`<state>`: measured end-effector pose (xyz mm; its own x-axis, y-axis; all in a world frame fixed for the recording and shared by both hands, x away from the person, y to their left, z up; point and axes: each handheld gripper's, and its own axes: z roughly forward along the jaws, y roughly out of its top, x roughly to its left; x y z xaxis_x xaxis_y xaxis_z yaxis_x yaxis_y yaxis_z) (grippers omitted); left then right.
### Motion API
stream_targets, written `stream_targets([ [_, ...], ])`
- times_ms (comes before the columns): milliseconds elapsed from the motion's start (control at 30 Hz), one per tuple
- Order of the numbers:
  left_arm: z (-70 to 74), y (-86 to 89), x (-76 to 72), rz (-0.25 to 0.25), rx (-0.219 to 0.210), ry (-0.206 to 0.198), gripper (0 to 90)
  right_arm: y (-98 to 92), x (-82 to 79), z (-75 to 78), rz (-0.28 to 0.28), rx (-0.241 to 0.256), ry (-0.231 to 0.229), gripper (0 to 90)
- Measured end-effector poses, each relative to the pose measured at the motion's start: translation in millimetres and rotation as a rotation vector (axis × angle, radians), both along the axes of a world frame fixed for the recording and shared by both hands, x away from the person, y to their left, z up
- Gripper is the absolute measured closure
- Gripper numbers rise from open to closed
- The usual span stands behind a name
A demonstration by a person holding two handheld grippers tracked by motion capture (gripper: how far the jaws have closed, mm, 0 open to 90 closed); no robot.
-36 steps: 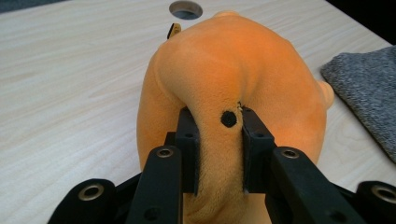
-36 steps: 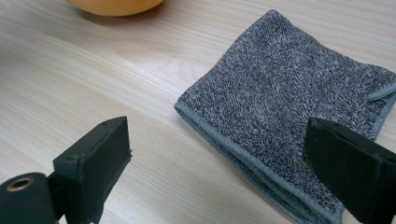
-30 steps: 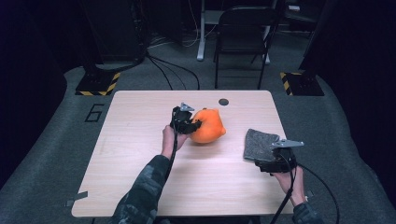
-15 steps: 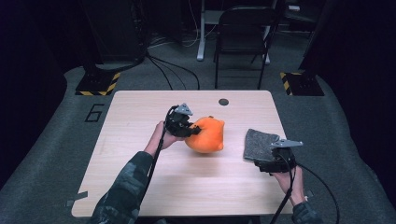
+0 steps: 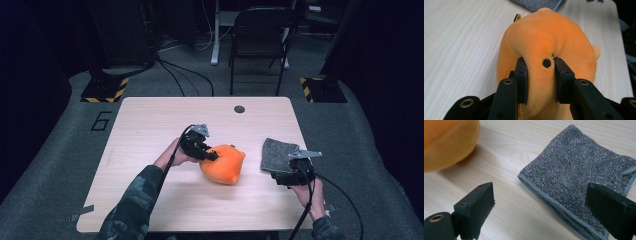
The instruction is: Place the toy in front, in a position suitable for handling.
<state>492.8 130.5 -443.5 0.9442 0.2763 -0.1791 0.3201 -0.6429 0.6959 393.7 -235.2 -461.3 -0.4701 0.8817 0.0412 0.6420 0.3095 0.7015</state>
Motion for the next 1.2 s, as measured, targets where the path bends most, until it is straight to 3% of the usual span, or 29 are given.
stream_targets([
  [133,-8.0,4.7,4.3,-0.004,-0.023,0.035,60.3,0.5,1.3,-1.1,0.021,-0.008,-0.007,8.1],
  [300,-4.5,9.0,3.7,0.048,-0.030,0.044,32.3,5.5,2.0,-1.6,0.025,-0.001,0.009,8.2],
  [333,-2.8,11.0,2.5,0.065,-0.062,0.046,32.3,6.0,2.7,-1.5,0.036,-0.007,-0.004,8.4],
  [367,-0.5,12.8,1.7,0.080,-0.071,0.044,25.5,8.3,3.0,0.8,0.048,-0.006,-0.008,8.5],
  [400,1.8,15.7,0.4,0.090,-0.102,0.050,25.5,8.3,3.0,0.8,0.048,-0.006,-0.008,8.5],
  [433,5.3,19.9,-2.9,0.114,-0.130,0.042,19.9,11.8,4.1,5.9,0.061,0.003,-0.021,8.6],
  [500,10.2,27.0,-13.2,0.177,-0.150,0.023,16.2,16.1,4.9,10.9,0.081,0.010,-0.040,8.6],
  [600,11.0,30.1,-23.3,0.220,-0.155,0.014,14.8,22.6,6.0,17.1,0.102,0.012,-0.051,8.5],
  [700,9.3,32.5,-44.1,0.350,-0.140,-0.019,15.2,38.0,11.0,24.7,0.148,0.024,-0.070,8.5],
  [767,7.7,33.6,-49.4,0.368,-0.162,-0.010,15.0,42.2,12.9,25.7,0.159,0.026,-0.064,8.7],
  [800,6.1,33.9,-55.2,0.421,-0.159,-0.027,15.2,50.1,17.3,25.9,0.183,0.027,-0.066,8.9],
  [833,6.1,33.9,-55.2,0.421,-0.159,-0.027,15.5,54.5,19.6,25.3,0.188,0.031,-0.065,9.0],
  [867,2.5,32.3,-59.8,0.473,-0.145,-0.036,15.5,58.3,22.2,25.1,0.197,0.032,-0.060,9.3],
  [1200,-24.8,26.8,-60.4,0.520,-0.144,0.036,20.4,88.6,45.6,17.7,0.294,0.049,-0.027,15.2],
])
